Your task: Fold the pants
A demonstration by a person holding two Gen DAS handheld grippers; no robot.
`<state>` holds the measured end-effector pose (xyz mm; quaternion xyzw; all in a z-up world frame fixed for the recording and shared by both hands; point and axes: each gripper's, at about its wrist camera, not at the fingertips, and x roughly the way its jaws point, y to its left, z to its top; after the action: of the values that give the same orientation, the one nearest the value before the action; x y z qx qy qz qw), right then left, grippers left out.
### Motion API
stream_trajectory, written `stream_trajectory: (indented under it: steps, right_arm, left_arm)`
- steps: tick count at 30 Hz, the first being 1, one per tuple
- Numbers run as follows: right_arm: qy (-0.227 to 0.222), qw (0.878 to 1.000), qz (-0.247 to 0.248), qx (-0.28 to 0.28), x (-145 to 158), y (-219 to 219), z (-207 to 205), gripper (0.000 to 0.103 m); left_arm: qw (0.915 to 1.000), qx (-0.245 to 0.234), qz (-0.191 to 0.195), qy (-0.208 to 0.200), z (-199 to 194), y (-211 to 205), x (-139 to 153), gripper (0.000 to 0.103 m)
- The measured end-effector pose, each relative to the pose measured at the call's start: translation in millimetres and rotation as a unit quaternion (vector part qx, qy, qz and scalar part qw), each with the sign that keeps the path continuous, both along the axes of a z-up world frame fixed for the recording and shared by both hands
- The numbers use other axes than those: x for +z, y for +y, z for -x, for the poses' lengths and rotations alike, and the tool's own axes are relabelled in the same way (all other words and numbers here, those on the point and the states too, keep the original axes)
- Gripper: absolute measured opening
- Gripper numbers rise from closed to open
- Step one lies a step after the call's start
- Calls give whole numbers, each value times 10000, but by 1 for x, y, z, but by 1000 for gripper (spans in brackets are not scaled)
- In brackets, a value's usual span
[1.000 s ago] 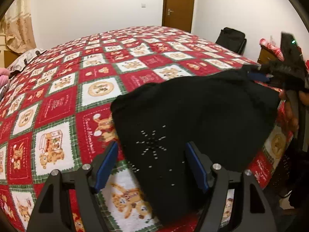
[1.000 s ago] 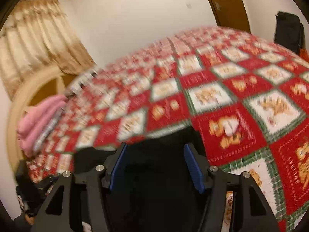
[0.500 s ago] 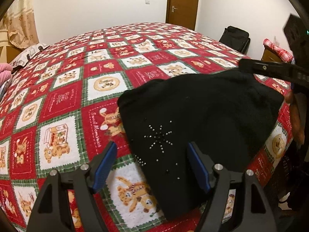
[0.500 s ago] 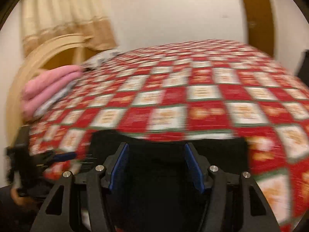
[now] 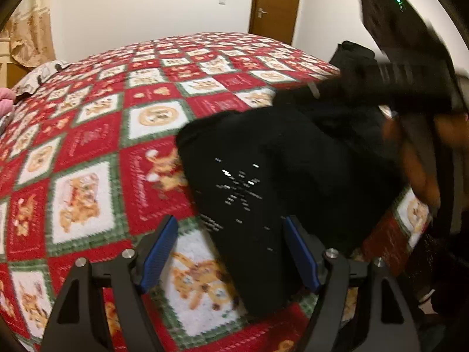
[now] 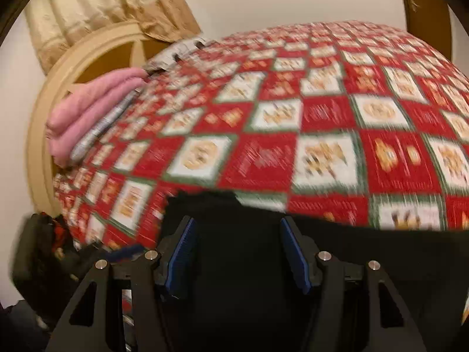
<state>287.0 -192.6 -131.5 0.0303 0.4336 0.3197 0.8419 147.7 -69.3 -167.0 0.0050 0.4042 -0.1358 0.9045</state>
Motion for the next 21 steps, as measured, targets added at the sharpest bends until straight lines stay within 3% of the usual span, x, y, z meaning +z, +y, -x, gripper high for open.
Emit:
stream_trajectory:
  steps: [5, 8, 9, 13, 16, 21]
  right_arm:
    - [270, 9983, 355, 364, -5, 38, -25, 61]
    - [367, 9889, 1356, 489, -33, 69, -37, 61]
    - [378, 9878, 1434, 474, -36, 73, -40, 62]
    - [461, 9899, 1342, -80, -37, 61, -57, 62]
    - [475, 9915, 1198, -149, -39, 51, -57, 62]
    - [89, 9974, 676, -211, -1, 10, -32, 64]
  left_arm:
    - [9998, -141, -154, -22, 8, -13, -6, 77]
    - [9998, -142, -131, -23, 7, -12, -6, 79]
    - [9998, -142, -129, -35, 7, -12, -7, 79]
    - [9998, -167, -118, -73, 8, -13, -9, 81]
    - [9998, -170, -82, -52, 9, -12, -8, 81]
    - [9999, -166, 9, 2, 7, -10, -7, 82]
